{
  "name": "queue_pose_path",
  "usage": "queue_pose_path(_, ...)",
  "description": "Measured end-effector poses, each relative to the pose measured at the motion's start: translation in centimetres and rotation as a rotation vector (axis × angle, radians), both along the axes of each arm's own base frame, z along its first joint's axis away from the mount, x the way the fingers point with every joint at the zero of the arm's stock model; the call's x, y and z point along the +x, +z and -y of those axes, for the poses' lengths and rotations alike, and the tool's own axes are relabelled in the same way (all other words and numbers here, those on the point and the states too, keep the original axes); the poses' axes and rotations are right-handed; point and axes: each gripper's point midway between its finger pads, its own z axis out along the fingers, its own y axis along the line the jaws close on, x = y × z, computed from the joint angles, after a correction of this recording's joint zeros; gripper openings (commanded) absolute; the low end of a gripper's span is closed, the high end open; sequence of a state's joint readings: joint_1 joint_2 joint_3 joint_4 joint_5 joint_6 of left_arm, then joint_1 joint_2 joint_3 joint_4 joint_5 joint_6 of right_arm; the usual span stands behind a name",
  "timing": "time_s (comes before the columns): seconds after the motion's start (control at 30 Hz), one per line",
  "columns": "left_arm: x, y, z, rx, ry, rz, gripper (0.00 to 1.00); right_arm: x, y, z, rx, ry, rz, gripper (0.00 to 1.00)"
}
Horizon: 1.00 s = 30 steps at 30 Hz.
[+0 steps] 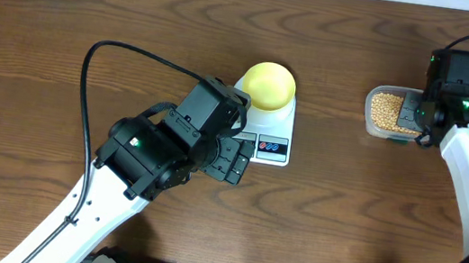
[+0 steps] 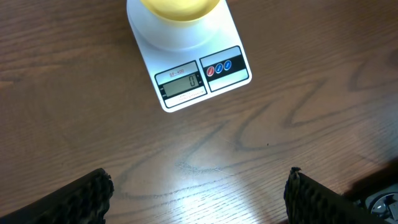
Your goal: Scoop item into bowl and weigh 50g on scale
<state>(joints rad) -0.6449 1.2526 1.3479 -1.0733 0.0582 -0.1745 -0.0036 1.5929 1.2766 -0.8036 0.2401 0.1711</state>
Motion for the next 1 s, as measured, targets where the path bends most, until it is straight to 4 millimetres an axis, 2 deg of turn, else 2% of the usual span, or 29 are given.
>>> queue_pose_path(0.5, 0.0, 0.0, 0.0, 0.000, 0.000, 0.000, 0.91, 0.2, -1.3, -0.6, 0.035, 0.012, -0.030, 0.01)
queue_pose_path(0.77, 0.0, 0.0, 0.0, 0.000, 0.000, 0.000, 0.91, -0.5, -1.9, -1.6, 0.110, 0.005, -0.060, 0.01)
queue_pose_path(1.0, 0.0, 0.0, 0.0, 0.000, 0.000, 0.000, 0.91, -1.0, -2.1, -1.3, 0.168, -0.029, -0.075, 0.01)
